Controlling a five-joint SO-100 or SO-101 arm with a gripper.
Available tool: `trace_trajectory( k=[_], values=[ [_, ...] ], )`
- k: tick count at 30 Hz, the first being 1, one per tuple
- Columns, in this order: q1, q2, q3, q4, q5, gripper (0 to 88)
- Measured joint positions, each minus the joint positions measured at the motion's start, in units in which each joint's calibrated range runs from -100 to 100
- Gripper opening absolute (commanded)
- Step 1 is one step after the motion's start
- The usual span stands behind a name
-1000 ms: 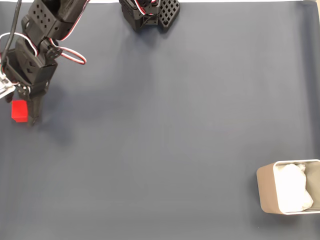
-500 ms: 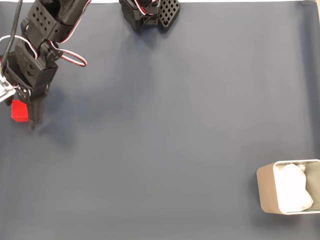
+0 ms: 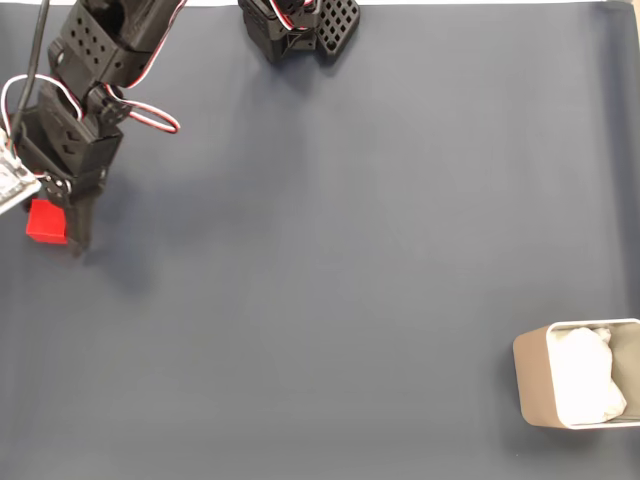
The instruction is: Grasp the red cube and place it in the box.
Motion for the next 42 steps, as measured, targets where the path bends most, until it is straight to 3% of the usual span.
trace_trajectory(
  k=[22, 42],
  values=[
    [-0.9, -6.5, 7.4, 0.0, 2.4, 26.6],
    [-4.9, -7.2, 7.4, 0.0, -0.2, 27.1]
  ],
)
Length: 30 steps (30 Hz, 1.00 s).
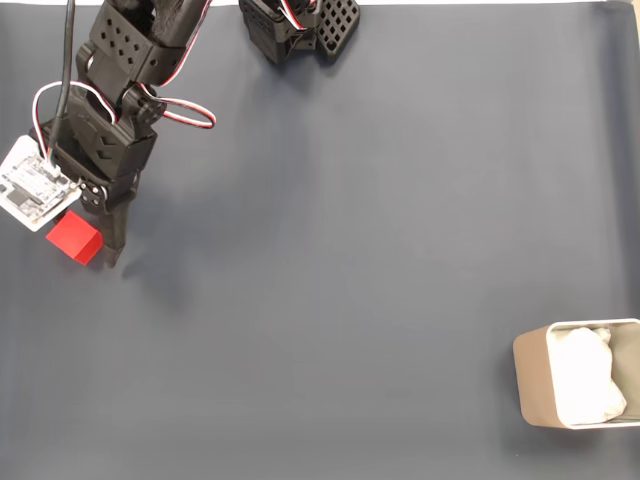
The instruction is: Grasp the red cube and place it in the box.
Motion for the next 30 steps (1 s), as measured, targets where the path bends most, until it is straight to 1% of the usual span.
trace_trajectory(
  k=[24, 30],
  values=[
    [0.0, 1.7, 0.0, -2.2, 0.5, 25.2],
    [0.0, 2.2, 0.0, -2.2, 1.2, 25.0]
  ],
)
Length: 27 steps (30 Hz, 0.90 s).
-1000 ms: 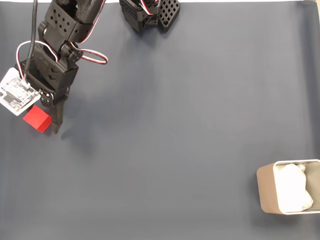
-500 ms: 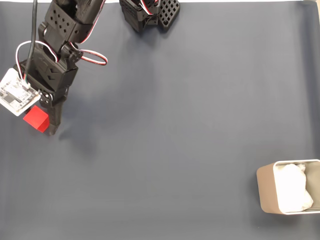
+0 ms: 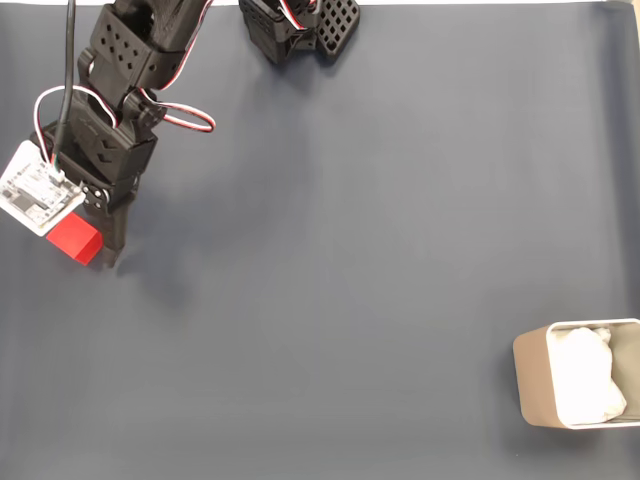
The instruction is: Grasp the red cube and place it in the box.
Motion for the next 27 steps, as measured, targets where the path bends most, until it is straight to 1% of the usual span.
trace_trajectory(
  k=[3, 6, 14, 20, 27],
  values=[
    [0.0, 0.5, 0.0, 0.0, 0.0, 24.2],
    [0.0, 0.5, 0.0, 0.0, 0.1, 21.2],
    [0.1, 0.5, 0.0, 0.0, 0.2, 7.4],
    [0.1, 0.5, 0.0, 0.0, 0.2, 0.3],
    [0.1, 0.5, 0.0, 0.7, 0.2, 0.0]
  ],
)
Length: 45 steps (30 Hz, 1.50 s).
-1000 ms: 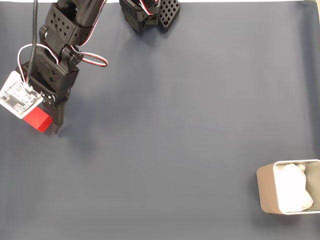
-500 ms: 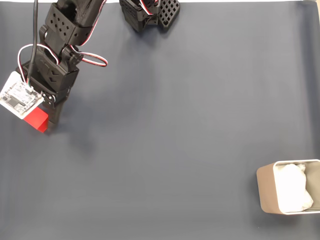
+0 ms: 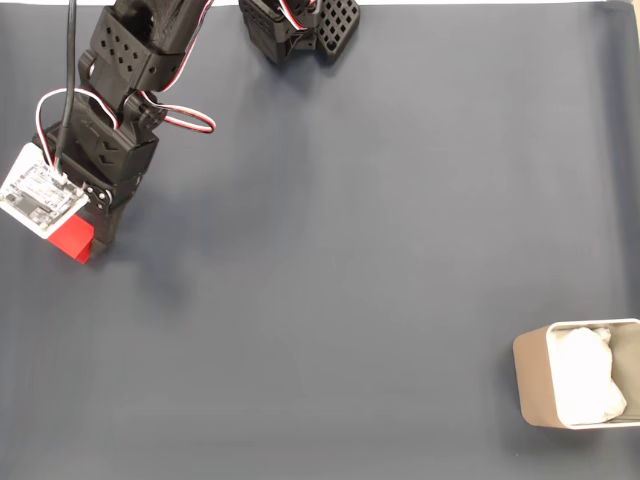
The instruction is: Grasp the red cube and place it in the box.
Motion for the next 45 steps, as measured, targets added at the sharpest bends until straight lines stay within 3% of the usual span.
trace_trajectory(
  k=[11, 45],
  values=[
    [-4.9, -6.3, 0.0, 4.5, -1.5, 0.0],
    [-42.6, -19.2, -12.3, 11.1, -3.3, 0.0]
  ],
)
